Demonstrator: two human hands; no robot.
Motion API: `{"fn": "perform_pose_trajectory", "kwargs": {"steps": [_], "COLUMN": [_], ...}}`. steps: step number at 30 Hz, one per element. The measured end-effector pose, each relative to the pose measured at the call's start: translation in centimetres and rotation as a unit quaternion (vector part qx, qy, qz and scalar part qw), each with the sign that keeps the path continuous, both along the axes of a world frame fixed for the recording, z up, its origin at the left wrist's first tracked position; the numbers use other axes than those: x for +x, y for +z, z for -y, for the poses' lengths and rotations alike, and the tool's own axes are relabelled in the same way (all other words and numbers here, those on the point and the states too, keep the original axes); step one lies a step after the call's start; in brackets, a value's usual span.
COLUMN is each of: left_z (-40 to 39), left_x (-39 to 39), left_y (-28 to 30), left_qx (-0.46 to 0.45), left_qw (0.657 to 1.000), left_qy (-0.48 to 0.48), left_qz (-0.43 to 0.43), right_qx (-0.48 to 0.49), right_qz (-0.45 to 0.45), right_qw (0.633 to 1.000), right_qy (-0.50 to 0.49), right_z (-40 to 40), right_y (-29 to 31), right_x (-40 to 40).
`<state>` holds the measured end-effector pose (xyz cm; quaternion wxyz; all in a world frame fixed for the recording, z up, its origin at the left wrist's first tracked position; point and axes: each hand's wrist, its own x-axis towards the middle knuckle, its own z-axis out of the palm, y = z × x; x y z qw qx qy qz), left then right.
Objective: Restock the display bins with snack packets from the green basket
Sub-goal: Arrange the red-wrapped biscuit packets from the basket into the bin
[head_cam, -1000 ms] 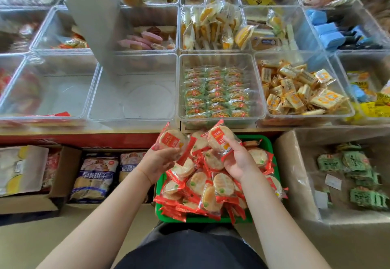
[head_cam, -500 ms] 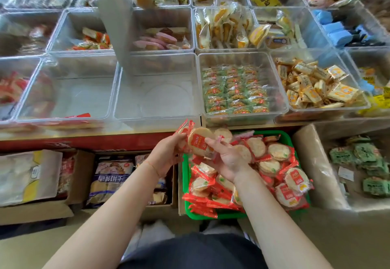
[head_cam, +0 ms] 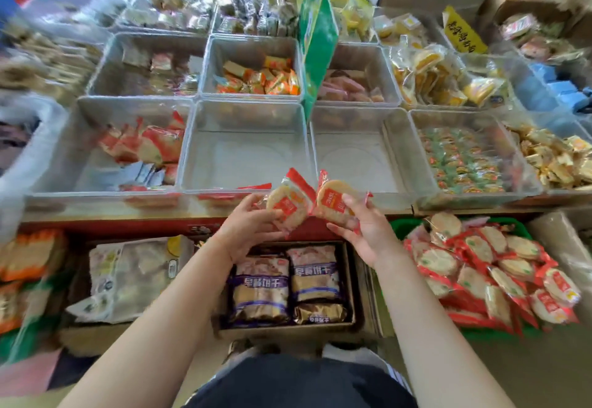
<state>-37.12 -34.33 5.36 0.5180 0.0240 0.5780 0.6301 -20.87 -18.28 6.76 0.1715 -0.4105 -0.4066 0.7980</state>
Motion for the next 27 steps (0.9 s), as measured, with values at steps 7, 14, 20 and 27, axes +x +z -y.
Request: {"fn": "perform_pose_trajectory", "kwargs": {"steps": [7, 14, 20, 27], "left_z": [1.4, 0.4, -0.8, -3.1], "left_x": [-5.1, -8.1, -13.7, -13.8], "left_y": [-0.9, -0.3, -2.7, -6.5], "left_qx": [-0.087, -0.088, -0.181, -0.230], "left_qw": [0.978, 0.957, 0.925, 0.835], "left_qy": [-0.108, -0.217, 0.033, -0.031], "left_qz": [-0.155, -0.172, -0.332, -0.498], "right_qx": [0.083, 0.100, 0.381, 0.619], "right_qz": [0.089, 0.085, 0.214, 0.359], "right_qw": [0.986, 0.989, 0.892, 0.550], "right_qy": [0.112, 0.072, 0.117, 0.431], "right_z": [3.3, 0.8, -3.3, -2.8], "right_y": [0.7, 0.9, 0.5, -1.3], "right_x": [-6.5, -12.6, -15.4, -17.2]}}
